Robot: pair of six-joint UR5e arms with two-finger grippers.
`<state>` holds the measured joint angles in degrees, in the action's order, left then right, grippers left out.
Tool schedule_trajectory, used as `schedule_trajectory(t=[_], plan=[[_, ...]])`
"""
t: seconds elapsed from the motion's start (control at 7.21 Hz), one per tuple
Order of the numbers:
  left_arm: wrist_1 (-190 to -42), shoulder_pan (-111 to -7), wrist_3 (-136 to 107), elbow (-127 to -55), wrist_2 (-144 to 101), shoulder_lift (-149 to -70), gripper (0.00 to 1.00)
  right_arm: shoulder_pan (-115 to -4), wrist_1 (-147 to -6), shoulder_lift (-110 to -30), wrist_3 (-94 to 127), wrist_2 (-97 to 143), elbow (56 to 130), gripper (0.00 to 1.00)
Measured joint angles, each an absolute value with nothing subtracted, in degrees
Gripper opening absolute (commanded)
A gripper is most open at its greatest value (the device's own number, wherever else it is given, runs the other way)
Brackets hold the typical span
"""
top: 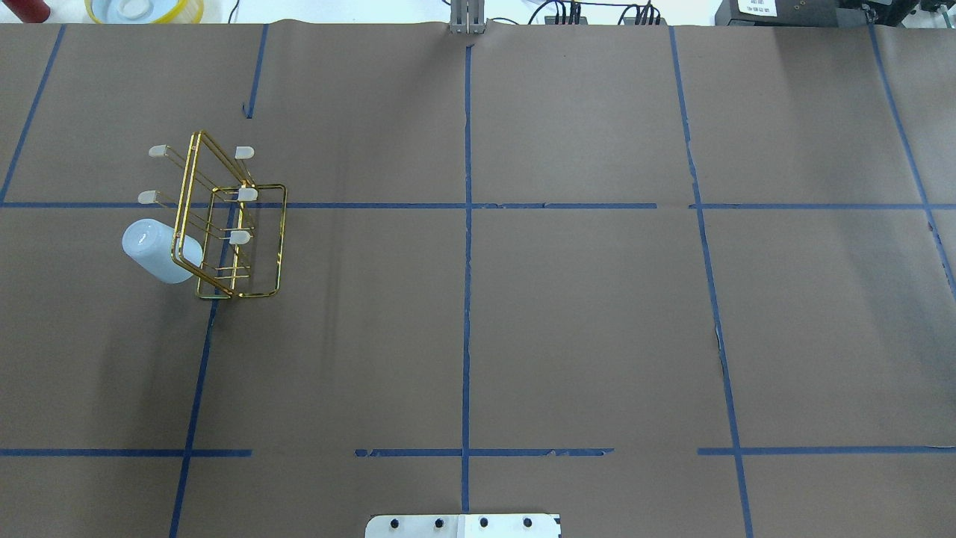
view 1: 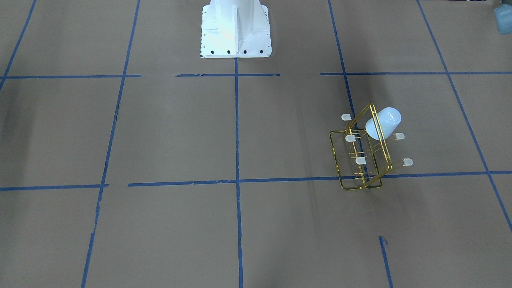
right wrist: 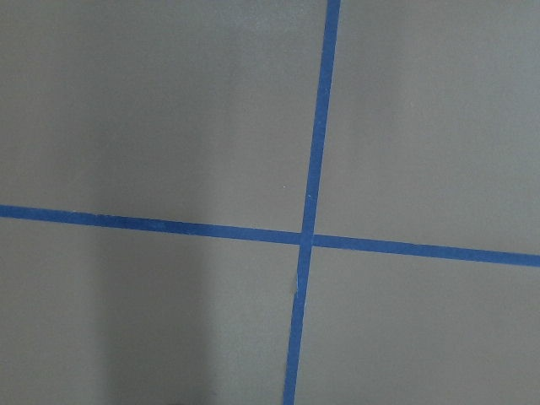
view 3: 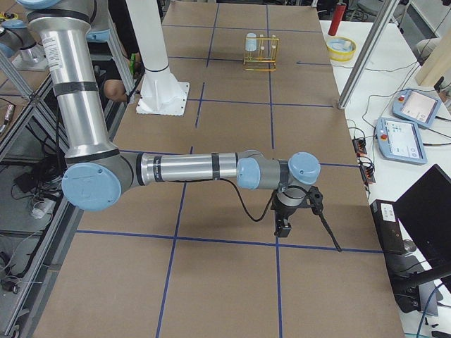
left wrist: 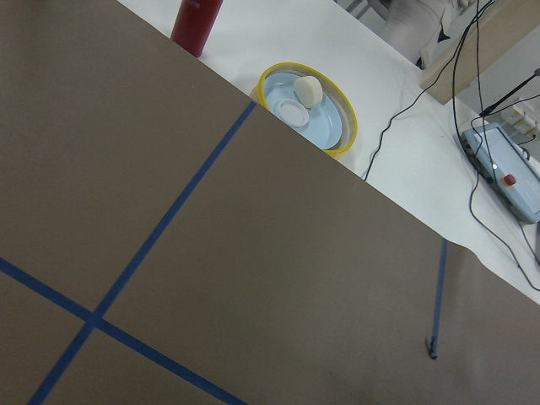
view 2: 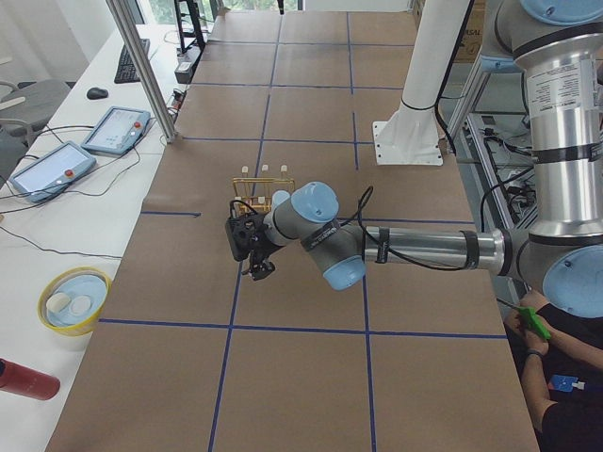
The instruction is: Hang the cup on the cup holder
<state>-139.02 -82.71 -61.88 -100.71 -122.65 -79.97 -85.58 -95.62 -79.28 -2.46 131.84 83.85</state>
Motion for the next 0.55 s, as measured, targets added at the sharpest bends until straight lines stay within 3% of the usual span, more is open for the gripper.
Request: schedule_trajectory(t=[0.55], plan=[[-113.2, -84.9, -24.9, -100.7, -124.1, -81.3, 1.00, -85.6, -95.6, -79.3, -2.5, 131.8, 83.8, 1.00]])
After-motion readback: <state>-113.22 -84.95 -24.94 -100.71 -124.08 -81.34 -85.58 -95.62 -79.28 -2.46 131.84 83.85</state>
